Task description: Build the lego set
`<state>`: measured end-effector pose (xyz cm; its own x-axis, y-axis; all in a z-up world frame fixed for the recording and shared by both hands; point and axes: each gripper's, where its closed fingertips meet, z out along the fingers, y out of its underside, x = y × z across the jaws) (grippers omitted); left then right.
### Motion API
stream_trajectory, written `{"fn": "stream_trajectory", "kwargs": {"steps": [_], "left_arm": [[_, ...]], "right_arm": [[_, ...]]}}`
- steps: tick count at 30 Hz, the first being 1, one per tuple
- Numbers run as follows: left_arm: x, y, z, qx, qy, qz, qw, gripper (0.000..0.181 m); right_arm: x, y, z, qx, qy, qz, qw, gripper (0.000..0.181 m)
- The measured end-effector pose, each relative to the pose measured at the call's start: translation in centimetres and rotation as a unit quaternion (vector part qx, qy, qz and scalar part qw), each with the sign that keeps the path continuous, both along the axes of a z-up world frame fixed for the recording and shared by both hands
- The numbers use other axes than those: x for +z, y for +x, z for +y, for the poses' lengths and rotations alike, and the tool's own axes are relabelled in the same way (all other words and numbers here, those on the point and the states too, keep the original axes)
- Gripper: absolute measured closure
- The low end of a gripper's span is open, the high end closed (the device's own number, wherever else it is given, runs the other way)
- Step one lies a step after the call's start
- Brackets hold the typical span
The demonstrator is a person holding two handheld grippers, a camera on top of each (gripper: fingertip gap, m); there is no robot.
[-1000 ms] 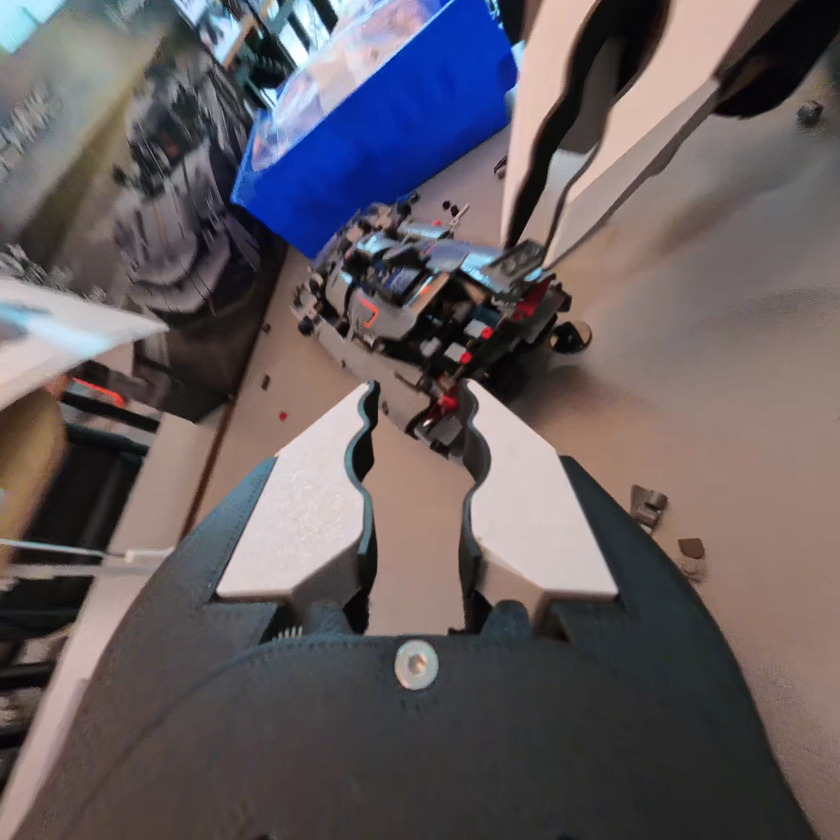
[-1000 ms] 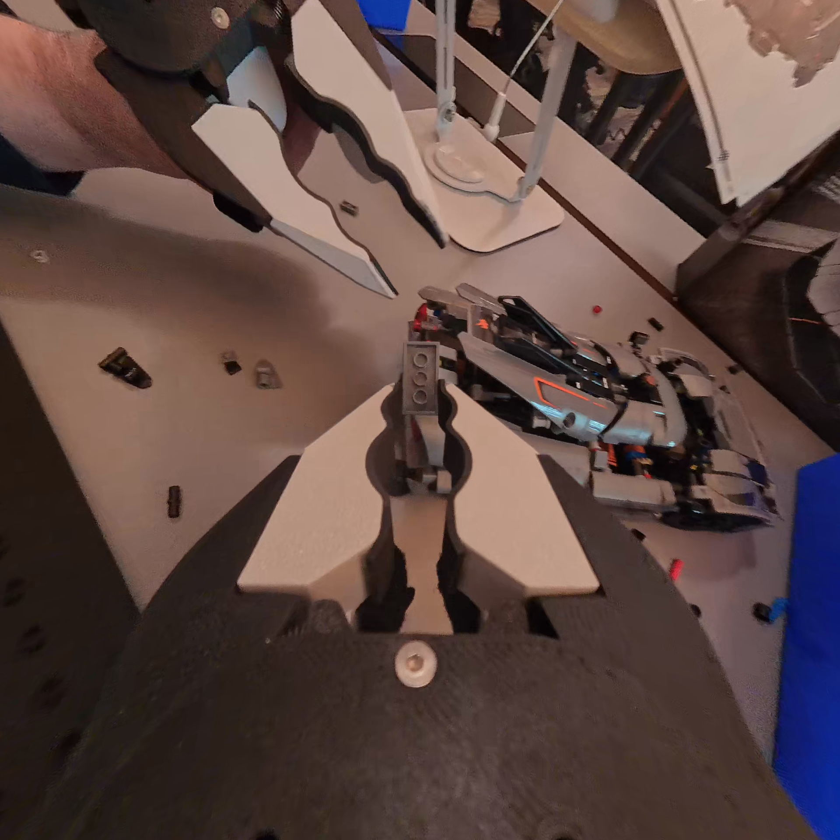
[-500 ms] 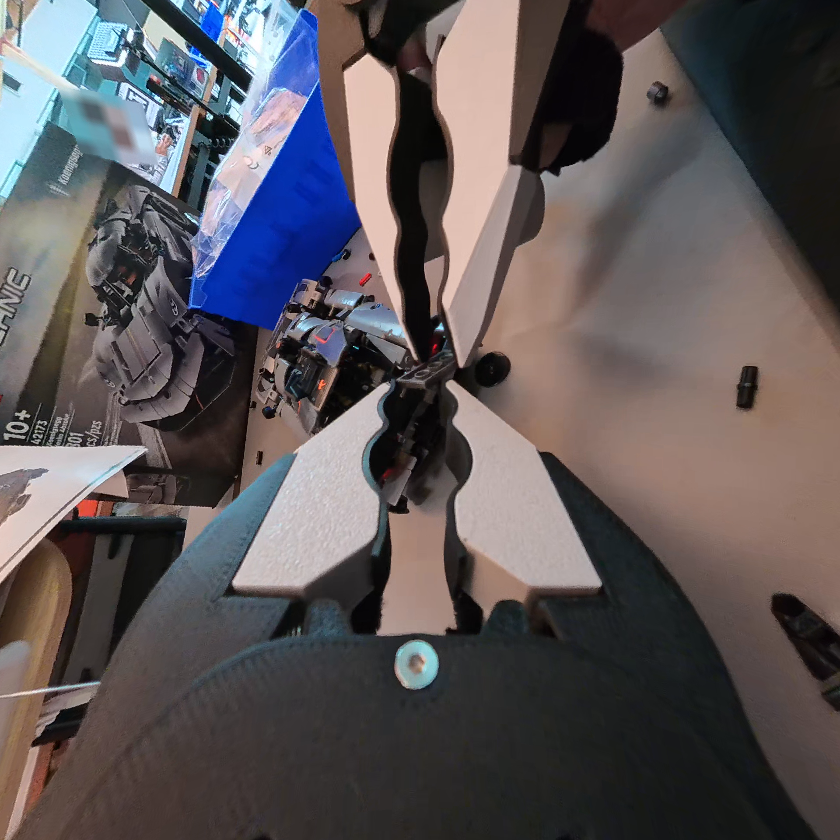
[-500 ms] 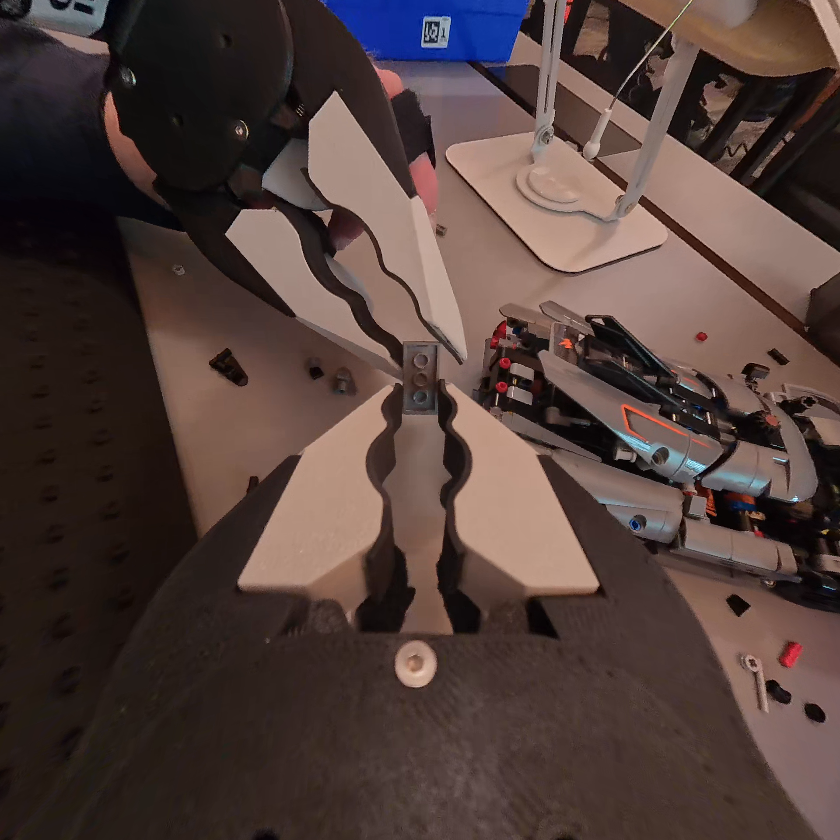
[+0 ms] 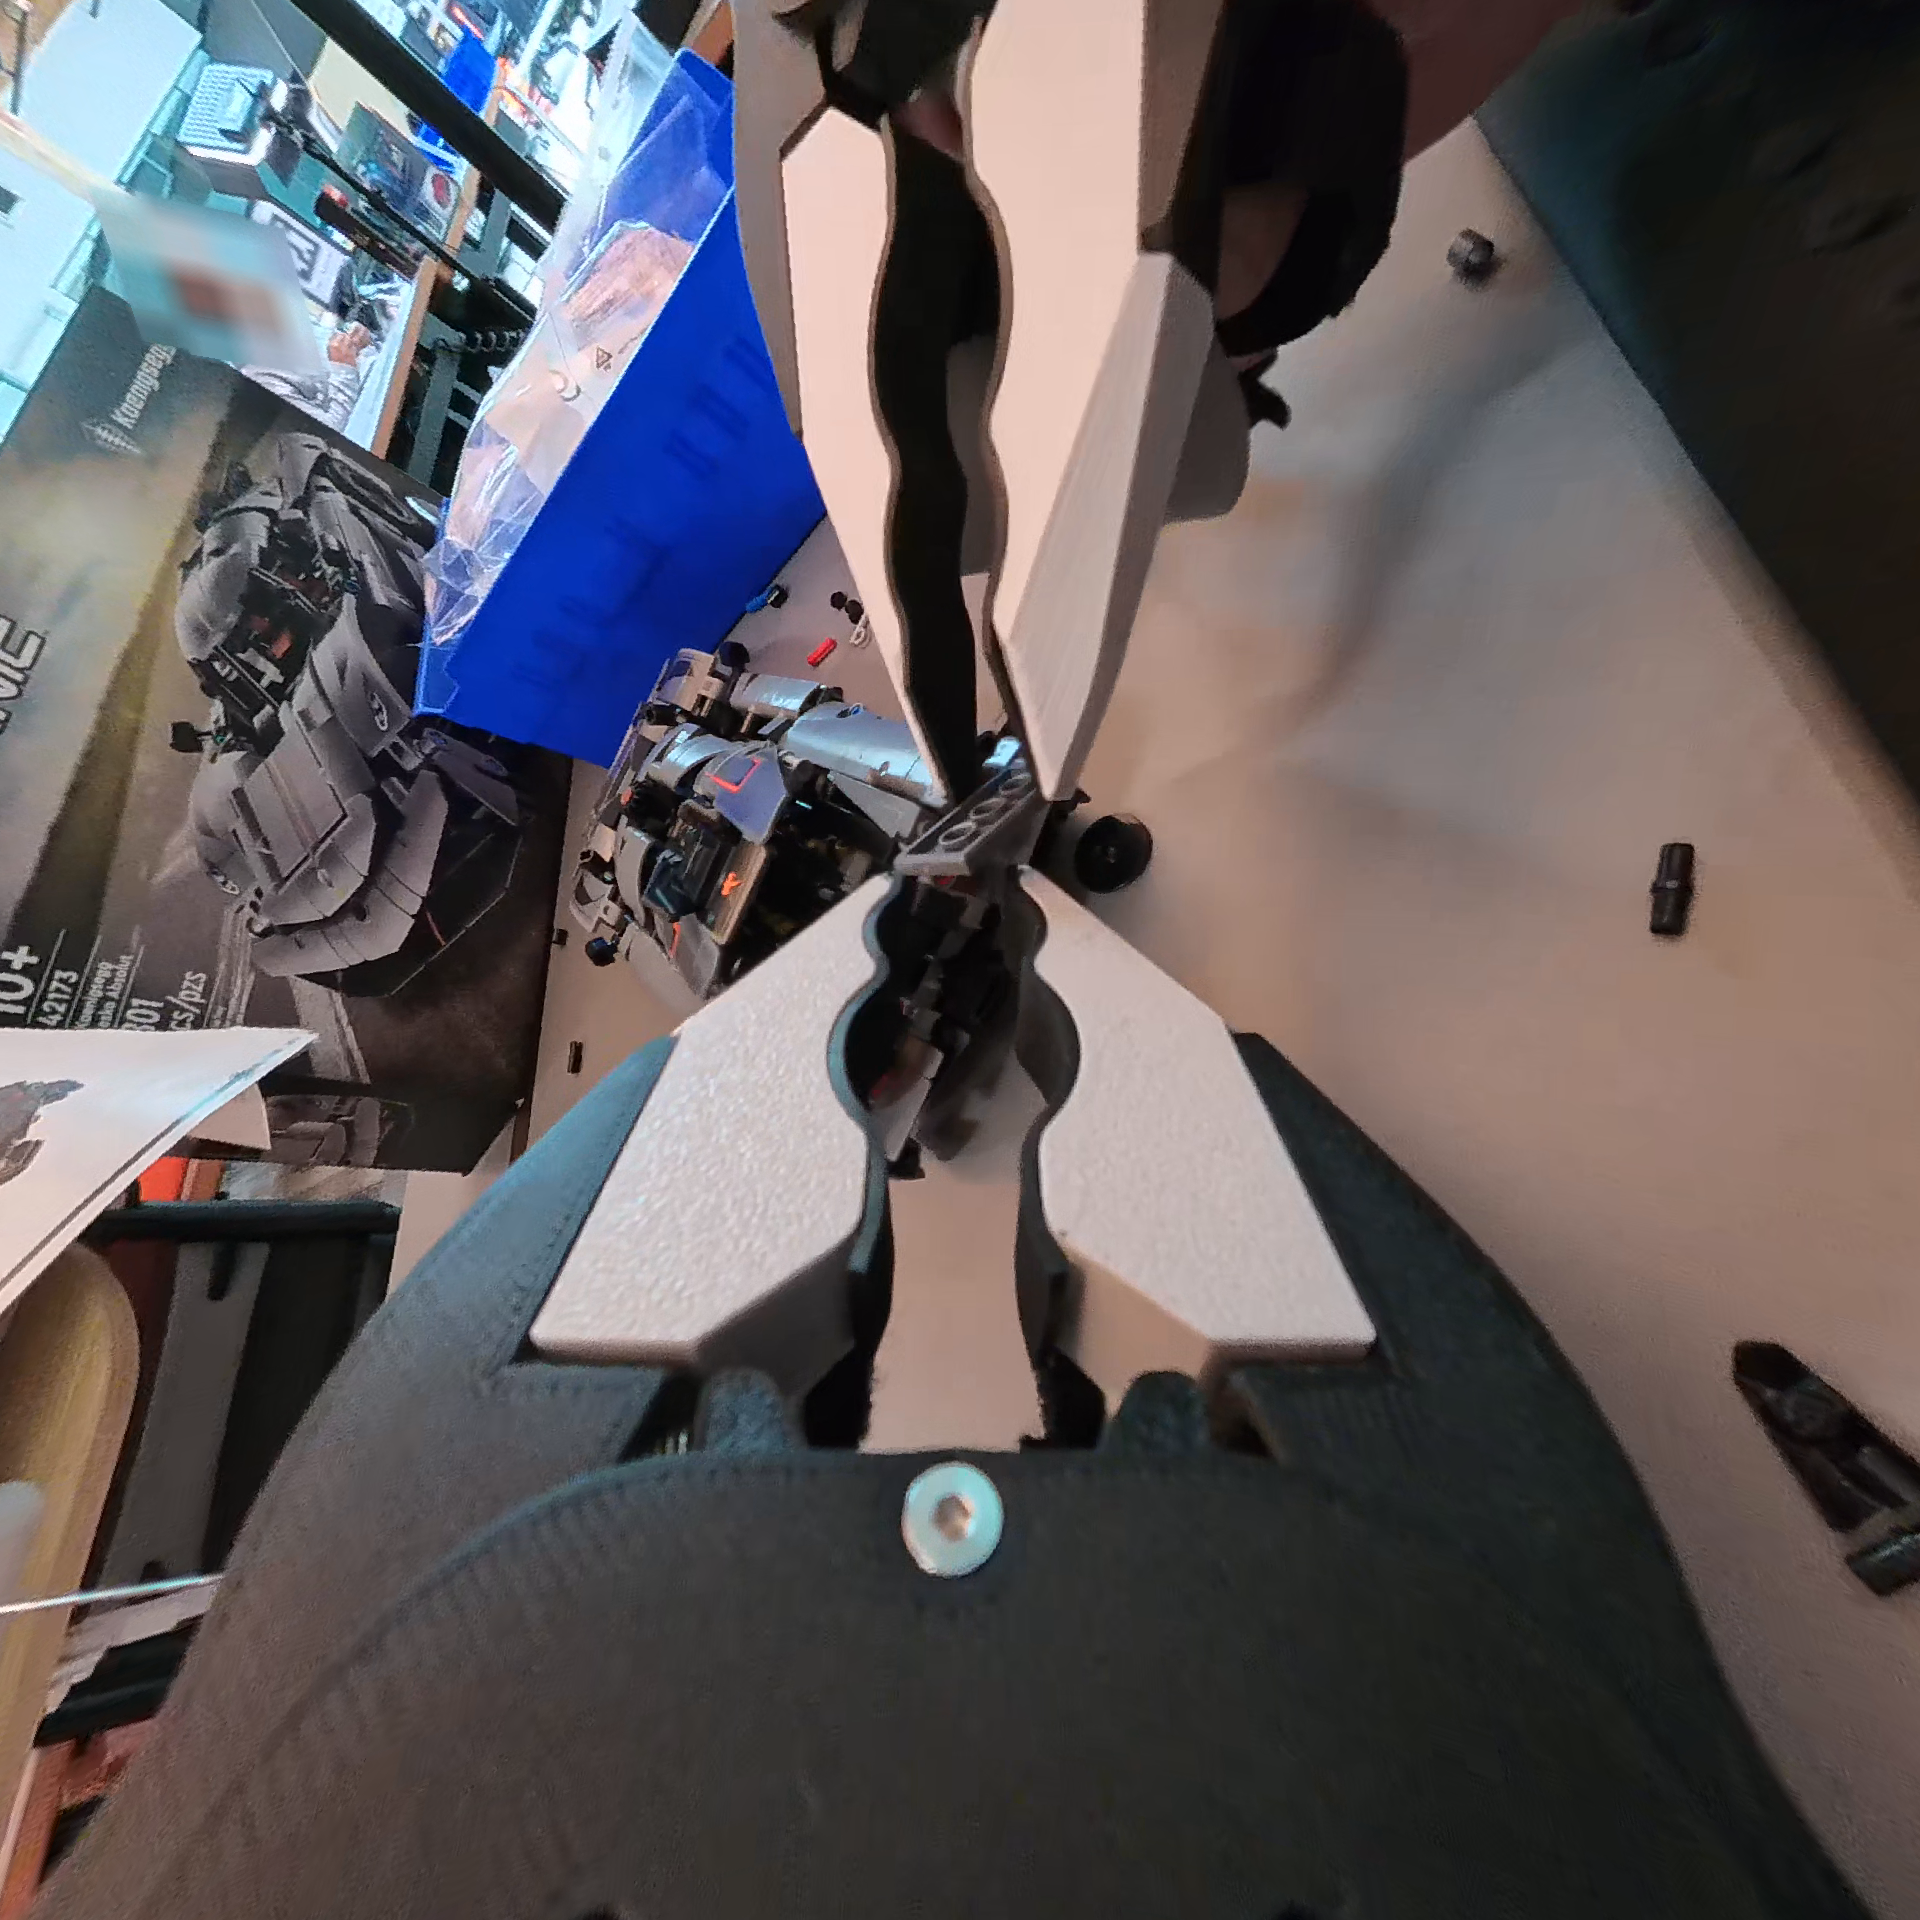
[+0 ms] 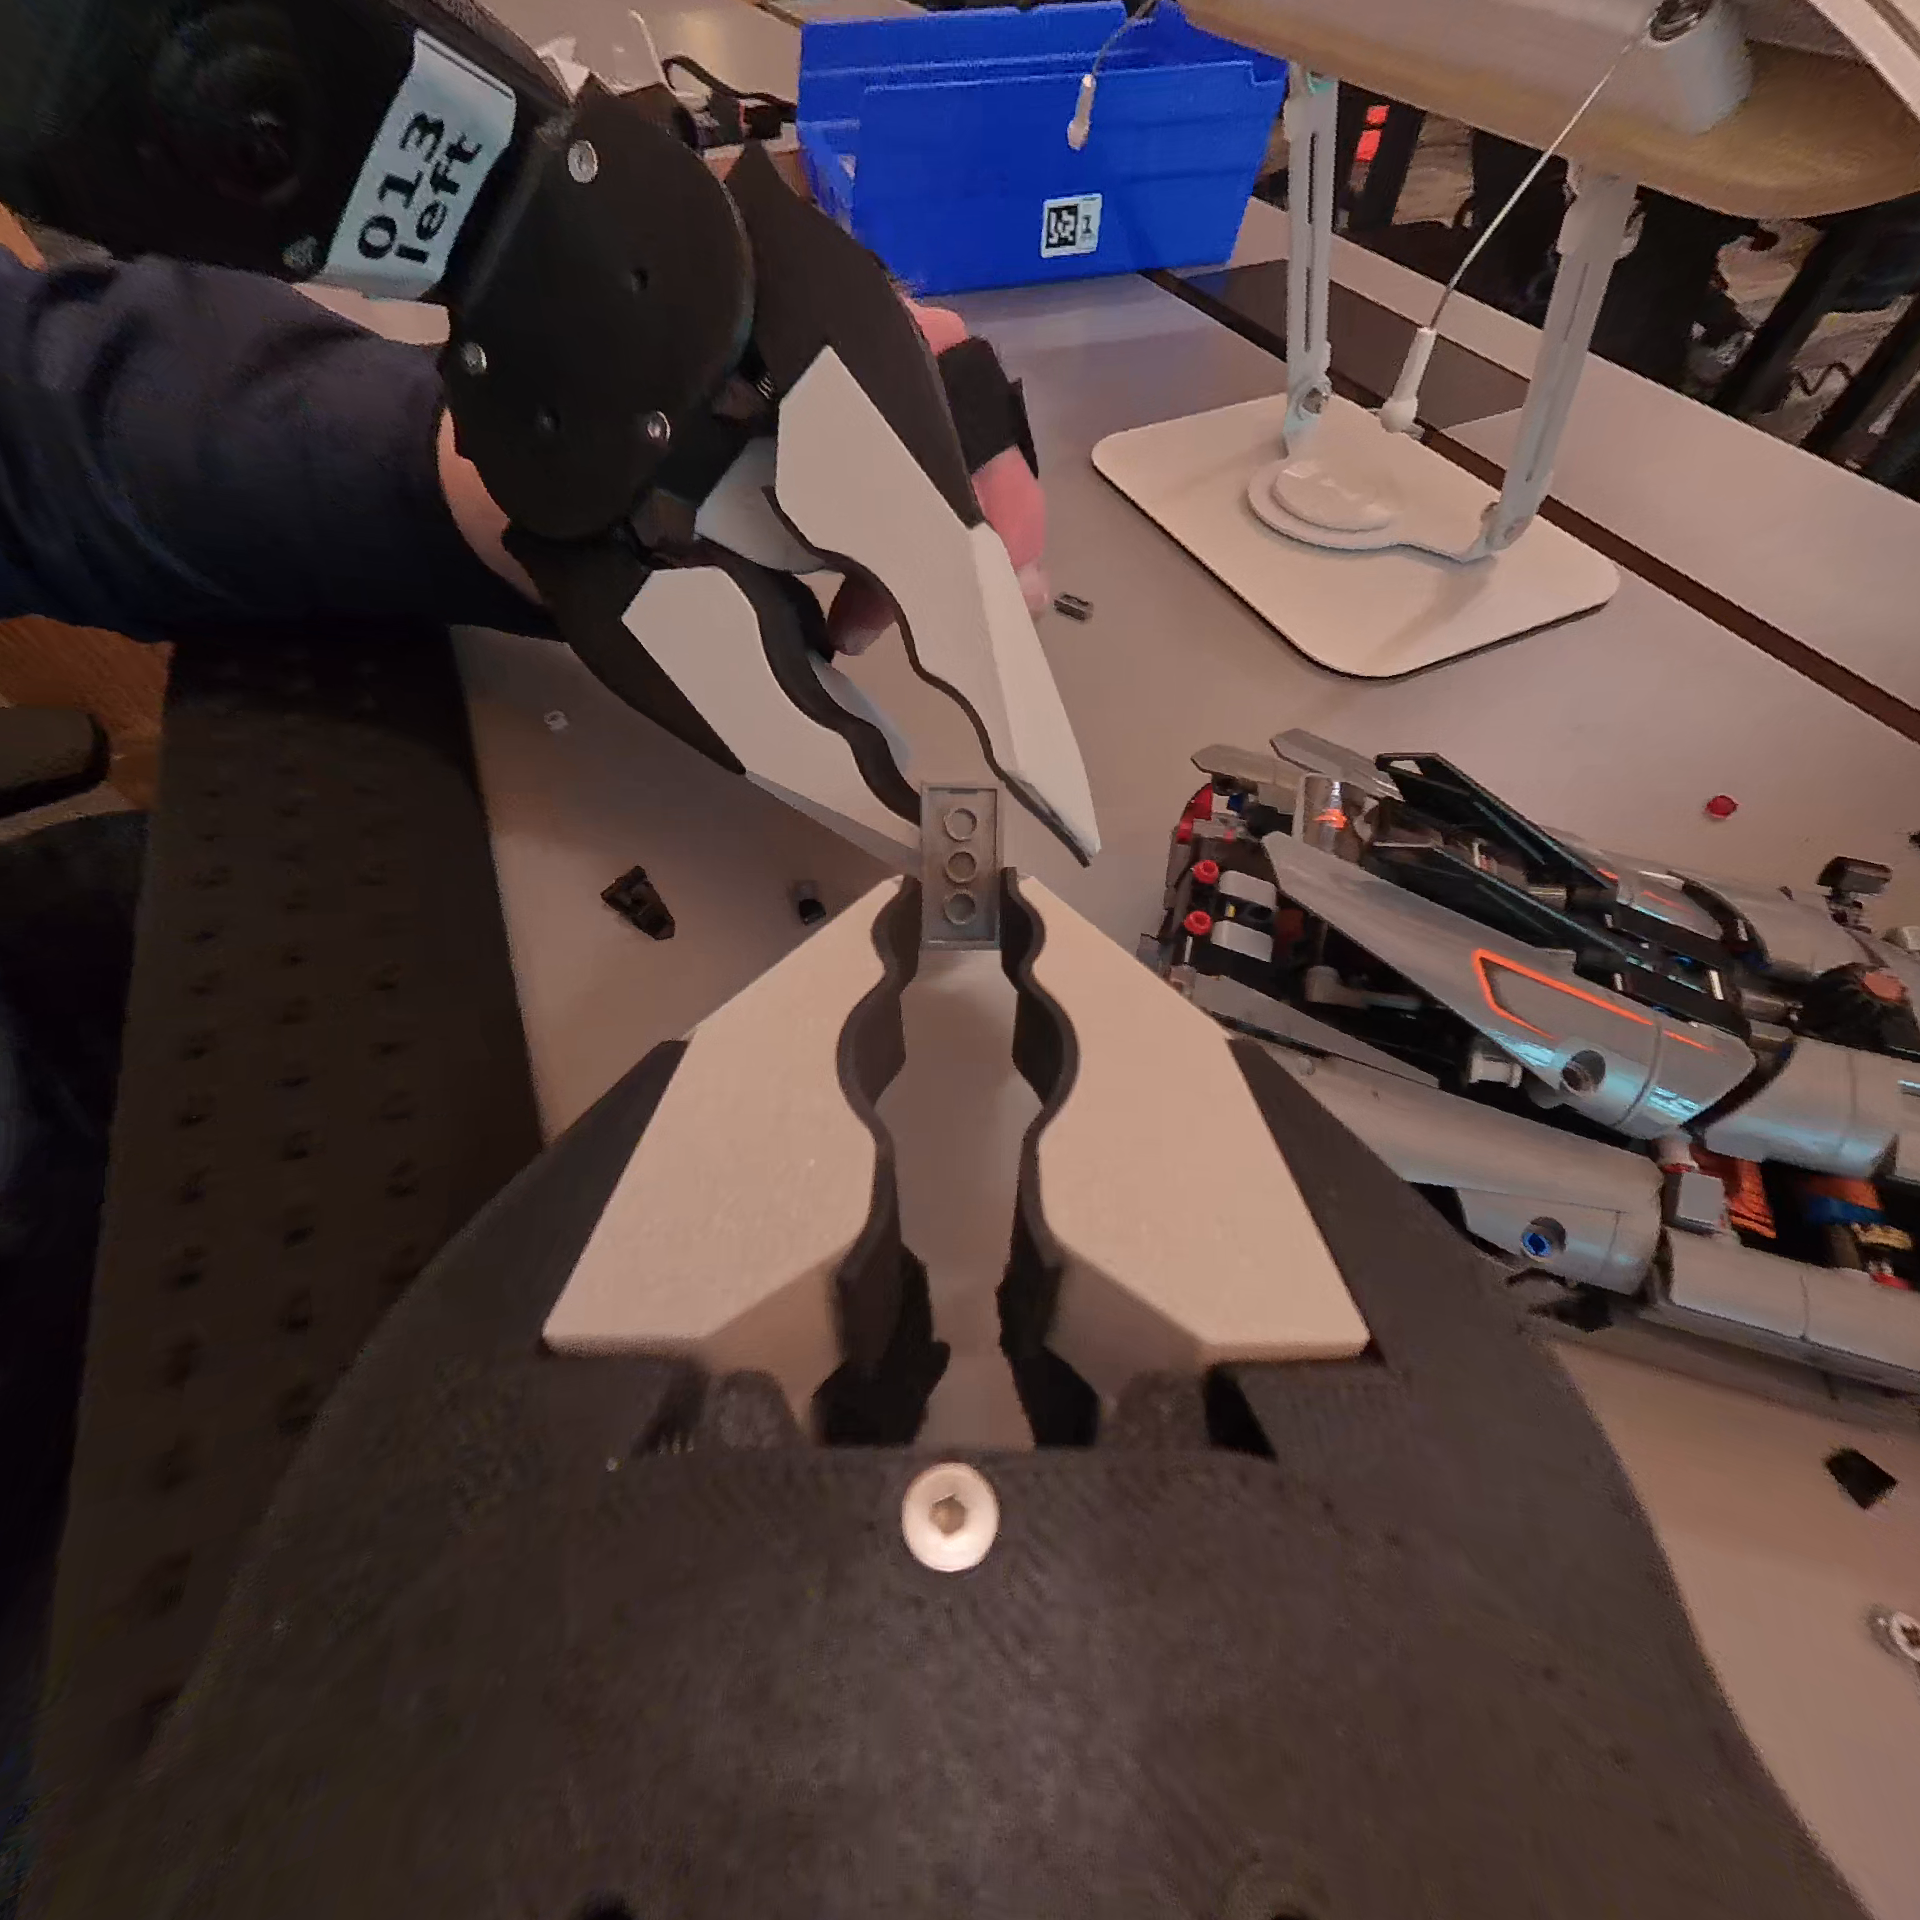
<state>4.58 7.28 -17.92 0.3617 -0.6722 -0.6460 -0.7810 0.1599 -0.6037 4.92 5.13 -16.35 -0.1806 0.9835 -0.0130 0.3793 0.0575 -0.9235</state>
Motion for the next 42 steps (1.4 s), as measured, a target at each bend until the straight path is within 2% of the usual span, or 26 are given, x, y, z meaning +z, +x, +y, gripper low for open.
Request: {"fn": "stream_trajectory", "kwargs": {"steps": [2,10,14,20,23,25,31,42], "left_arm": [[-0.2,0.2,-0.3,-0.007,-0.003,0.009,1.000,0.181],[-1.9,0.9,-2.8,-0.058,-0.080,0.031,0.995,0.181],[-2.1,0.5,-3.6,-0.063,-0.087,0.041,0.993,0.181],[-1.5,0.0,-4.0,-0.048,-0.078,0.024,0.996,0.160],[-1.8,0.2,-4.0,-0.049,-0.067,0.033,0.996,0.162],[-1.9,0.6,-4.3,-0.059,-0.065,0.038,0.995,0.171],[-2.0,0.3,-4.1,-0.051,-0.076,0.038,0.995,0.180],[-2.3,-0.2,-3.6,-0.037,-0.128,-0.016,0.991,0.181]], "right_arm": [[0.0,0.1,-0.2,0.007,-0.009,0.000,1.000,0.168],[-1.0,0.4,-2.4,0.055,-0.012,-0.018,0.998,0.168],[-1.9,0.5,-3.3,0.073,-0.012,-0.037,0.997,0.168],[-2.4,0.4,-3.5,0.081,-0.023,-0.048,0.995,0.168],[-2.6,0.3,-3.7,0.087,-0.027,-0.054,0.994,0.168],[-2.8,0.3,-3.8,0.088,-0.026,-0.058,0.994,0.168],[-2.6,0.2,-3.3,0.077,-0.026,-0.051,0.995,0.173],[-2.2,-0.1,-2.4,0.049,0.007,-0.034,0.998,0.166]]}}
